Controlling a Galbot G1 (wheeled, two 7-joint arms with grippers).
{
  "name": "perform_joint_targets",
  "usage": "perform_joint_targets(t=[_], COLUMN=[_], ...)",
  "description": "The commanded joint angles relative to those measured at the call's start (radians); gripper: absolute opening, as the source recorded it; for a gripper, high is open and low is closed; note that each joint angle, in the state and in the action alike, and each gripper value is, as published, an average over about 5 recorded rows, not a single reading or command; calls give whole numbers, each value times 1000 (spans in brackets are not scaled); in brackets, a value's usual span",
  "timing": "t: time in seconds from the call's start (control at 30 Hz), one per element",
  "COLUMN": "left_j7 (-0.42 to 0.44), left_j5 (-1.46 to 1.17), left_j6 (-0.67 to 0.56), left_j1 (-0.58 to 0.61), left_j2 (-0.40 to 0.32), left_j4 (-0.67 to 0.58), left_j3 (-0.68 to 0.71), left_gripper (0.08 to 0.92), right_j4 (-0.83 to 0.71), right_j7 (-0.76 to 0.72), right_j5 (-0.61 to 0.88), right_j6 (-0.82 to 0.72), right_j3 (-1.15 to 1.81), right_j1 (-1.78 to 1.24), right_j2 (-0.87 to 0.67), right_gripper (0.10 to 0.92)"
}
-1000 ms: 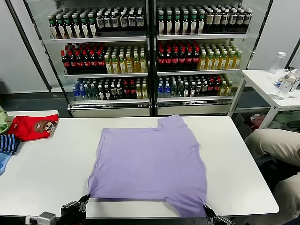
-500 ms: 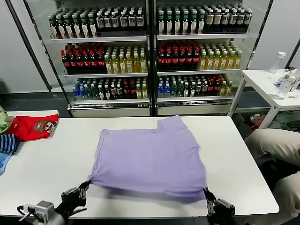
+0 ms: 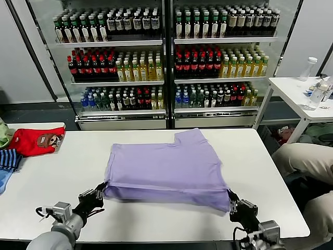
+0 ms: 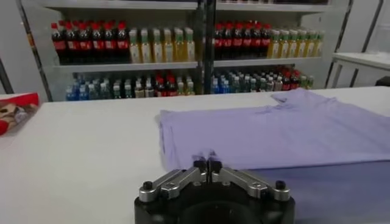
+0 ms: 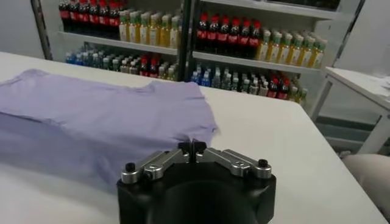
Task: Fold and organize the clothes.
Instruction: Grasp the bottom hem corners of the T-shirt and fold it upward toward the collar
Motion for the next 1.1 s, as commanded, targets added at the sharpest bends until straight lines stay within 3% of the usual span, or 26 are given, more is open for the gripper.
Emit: perform_joint_targets(t=[0.03,0.63,0.83,1.1], left_j7=[27,39,35,19], left_j5=[30,66,76,-4], left_j6=[-6,-2,-10,-20], left_j1=[-124,-151,-149,-55], left_j2=[-16,-13,-16,35], left_j4=[101,166,169,76], left_j3=[41,51,34,-15], left_gripper=[87,92,210,435], right_j4=[-77,-186,-217,-56], right_j7=[2,-5,4,13], right_j5=[13,-17,-43,0], right_j6=[-9,-22,-20,-37], right_j3=[-35,-121,-147,-40], right_j1=[120,210,238,97], right_j2=[4,50,89,8], right_gripper=[123,151,309,551])
